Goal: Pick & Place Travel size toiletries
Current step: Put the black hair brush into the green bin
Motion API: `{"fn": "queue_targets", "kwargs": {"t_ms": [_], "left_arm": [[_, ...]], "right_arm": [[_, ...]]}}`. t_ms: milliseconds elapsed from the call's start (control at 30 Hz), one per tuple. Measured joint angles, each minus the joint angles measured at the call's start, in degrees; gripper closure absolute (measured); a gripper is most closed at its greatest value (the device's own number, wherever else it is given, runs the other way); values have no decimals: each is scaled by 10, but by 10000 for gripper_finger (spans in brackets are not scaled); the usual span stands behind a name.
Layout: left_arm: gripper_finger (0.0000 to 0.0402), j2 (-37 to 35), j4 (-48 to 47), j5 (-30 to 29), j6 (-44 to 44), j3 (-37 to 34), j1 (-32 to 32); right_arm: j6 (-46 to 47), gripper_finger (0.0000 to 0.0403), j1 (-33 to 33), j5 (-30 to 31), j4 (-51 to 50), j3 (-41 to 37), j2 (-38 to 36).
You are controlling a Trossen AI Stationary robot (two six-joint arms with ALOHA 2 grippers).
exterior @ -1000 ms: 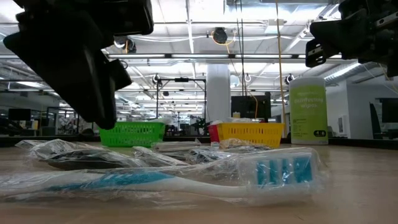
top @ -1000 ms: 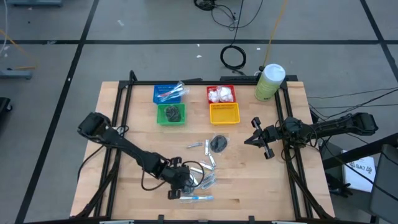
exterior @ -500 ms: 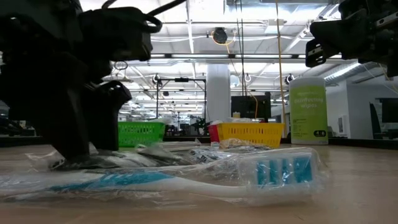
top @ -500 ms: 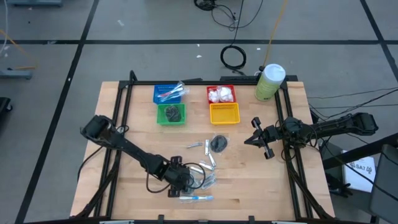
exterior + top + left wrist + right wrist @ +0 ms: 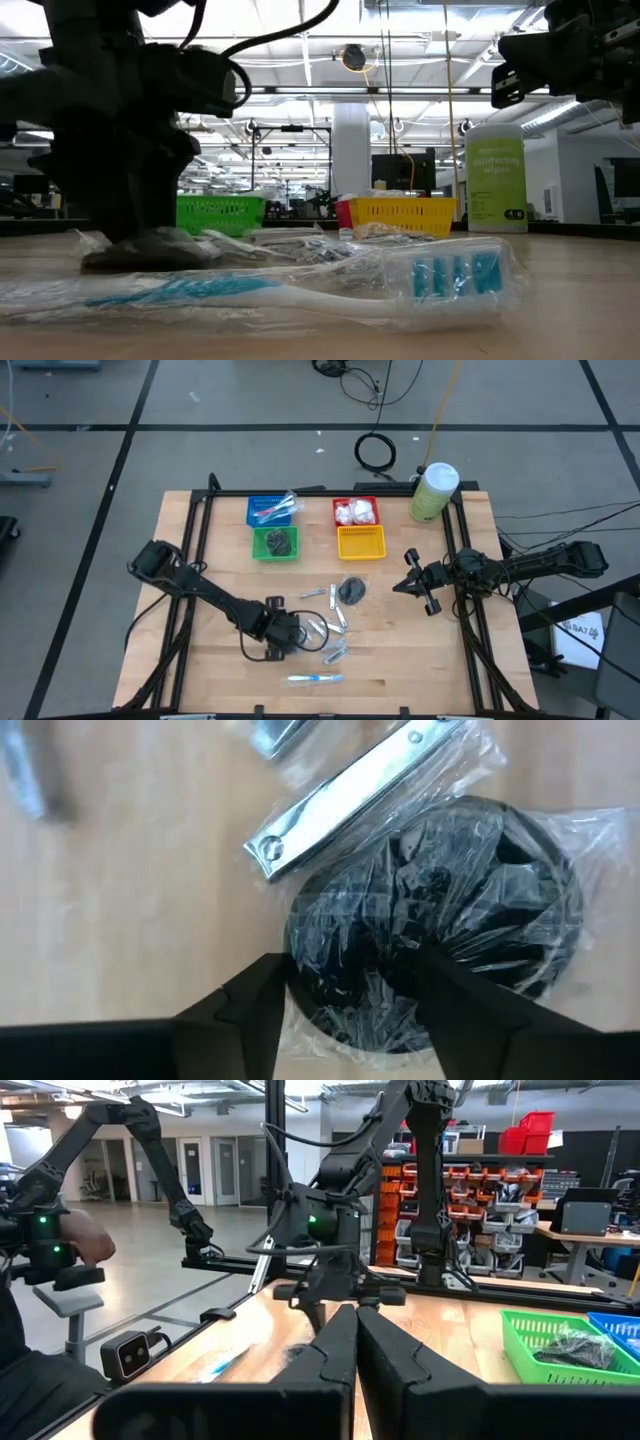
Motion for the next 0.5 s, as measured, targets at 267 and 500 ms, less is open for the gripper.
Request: {"fn": "queue_targets", "kwargs": {"t_ms": [267, 500], "left_arm": [[259, 0, -43, -8, 5, 0, 14], [291, -20, -38, -5, 16, 2, 16]], "right_arm": [[0, 403, 0, 0, 0, 0, 0], [0, 403, 0, 0, 0, 0, 0]]}}
